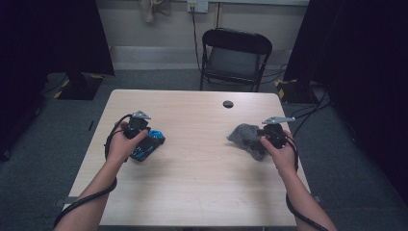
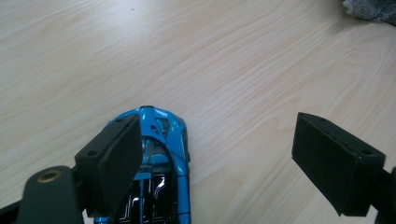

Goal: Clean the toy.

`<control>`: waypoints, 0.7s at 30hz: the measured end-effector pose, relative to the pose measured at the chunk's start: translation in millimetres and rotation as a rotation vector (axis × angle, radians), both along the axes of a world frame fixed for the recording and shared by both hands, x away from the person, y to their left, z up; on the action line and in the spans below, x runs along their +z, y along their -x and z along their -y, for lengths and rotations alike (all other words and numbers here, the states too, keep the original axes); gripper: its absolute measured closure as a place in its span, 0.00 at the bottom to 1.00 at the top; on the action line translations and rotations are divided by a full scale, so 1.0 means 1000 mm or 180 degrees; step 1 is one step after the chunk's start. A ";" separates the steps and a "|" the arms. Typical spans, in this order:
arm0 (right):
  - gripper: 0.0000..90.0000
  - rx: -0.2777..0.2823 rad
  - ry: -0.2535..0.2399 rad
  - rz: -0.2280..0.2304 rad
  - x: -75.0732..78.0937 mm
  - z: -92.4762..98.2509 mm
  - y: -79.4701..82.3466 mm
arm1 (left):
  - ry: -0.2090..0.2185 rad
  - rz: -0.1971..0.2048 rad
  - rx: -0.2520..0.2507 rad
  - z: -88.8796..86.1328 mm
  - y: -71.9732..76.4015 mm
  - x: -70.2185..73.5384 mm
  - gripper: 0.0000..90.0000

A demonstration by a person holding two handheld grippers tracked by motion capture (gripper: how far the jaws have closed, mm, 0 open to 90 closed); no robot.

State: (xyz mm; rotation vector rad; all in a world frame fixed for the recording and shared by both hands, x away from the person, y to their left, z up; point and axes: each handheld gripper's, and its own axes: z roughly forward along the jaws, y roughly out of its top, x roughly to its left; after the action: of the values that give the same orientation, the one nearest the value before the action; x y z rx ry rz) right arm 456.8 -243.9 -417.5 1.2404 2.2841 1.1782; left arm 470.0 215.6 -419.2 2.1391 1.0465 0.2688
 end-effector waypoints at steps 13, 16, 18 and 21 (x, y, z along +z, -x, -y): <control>0.20 0.0054 0.0026 -0.0049 0.000 0.004 0.011 | 0.0086 -0.0045 -0.0197 0.015 0.006 0.001 0.18; 0.20 0.0068 0.0018 -0.0045 0.000 0.004 0.013 | 0.0072 -0.0038 -0.0236 0.016 0.007 0.000 0.18; 0.20 0.0078 0.0016 -0.0043 0.001 0.004 0.016 | 0.0045 -0.0044 -0.0263 0.018 0.007 0.000 0.18; 0.20 0.0111 -0.0004 -0.0030 0.001 0.004 0.021 | 0.0107 -0.0052 -0.0266 0.019 0.010 -0.001 0.18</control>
State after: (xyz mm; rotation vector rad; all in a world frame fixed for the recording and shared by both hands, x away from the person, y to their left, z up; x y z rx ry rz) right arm 435.8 -248.2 -416.7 1.2138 2.3211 1.1881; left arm 460.5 196.2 -419.8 2.1519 0.9617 0.1930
